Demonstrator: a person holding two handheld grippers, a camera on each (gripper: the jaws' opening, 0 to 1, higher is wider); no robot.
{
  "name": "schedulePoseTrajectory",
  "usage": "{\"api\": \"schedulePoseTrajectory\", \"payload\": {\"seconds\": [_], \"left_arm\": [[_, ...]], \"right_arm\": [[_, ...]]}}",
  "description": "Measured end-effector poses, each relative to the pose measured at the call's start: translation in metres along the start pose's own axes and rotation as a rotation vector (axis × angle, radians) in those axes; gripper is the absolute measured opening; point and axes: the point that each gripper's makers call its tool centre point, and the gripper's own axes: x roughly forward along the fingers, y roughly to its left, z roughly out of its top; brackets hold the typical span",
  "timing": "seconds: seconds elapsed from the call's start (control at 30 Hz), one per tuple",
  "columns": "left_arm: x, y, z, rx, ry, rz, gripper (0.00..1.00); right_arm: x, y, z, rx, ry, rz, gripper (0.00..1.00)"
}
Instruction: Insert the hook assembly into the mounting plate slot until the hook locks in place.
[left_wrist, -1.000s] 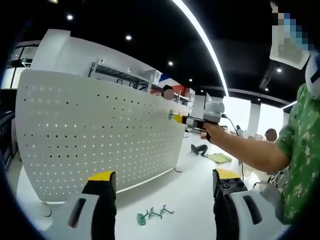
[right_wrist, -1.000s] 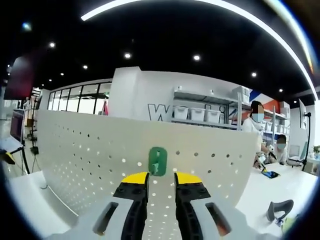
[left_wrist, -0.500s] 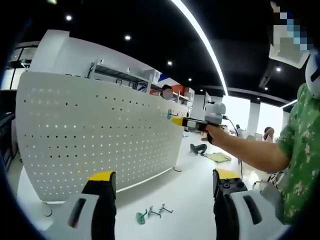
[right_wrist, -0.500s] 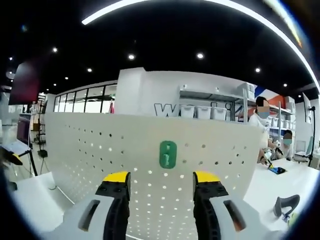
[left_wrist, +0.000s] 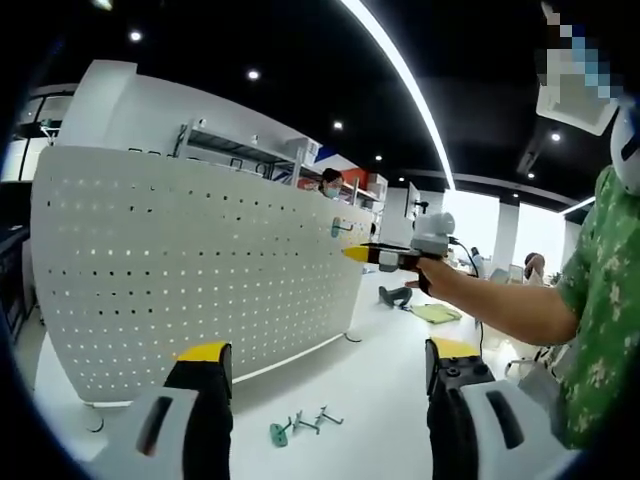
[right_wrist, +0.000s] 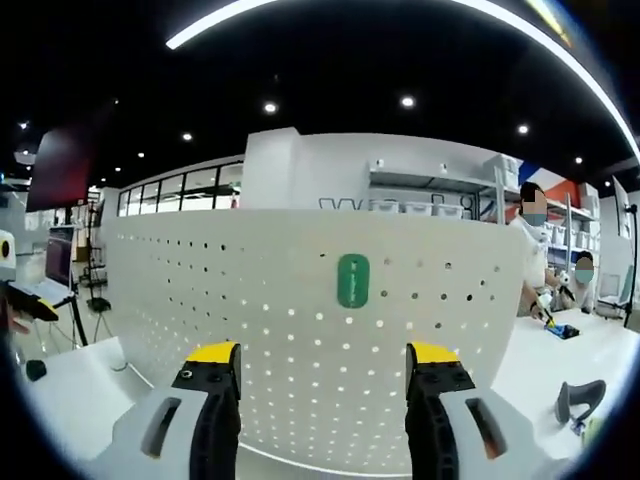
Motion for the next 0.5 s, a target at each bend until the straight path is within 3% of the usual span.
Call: {"api": "schedulePoseTrajectory", "payload": {"seconds": [0.5], "left_arm": [[-0.005, -0.006, -0.002, 0.005, -0.001, 0.002, 0.81]], "right_arm": [[-0.023, 0.019, -0.006, -0.001, 0.012, 0.032, 0.66]]}}
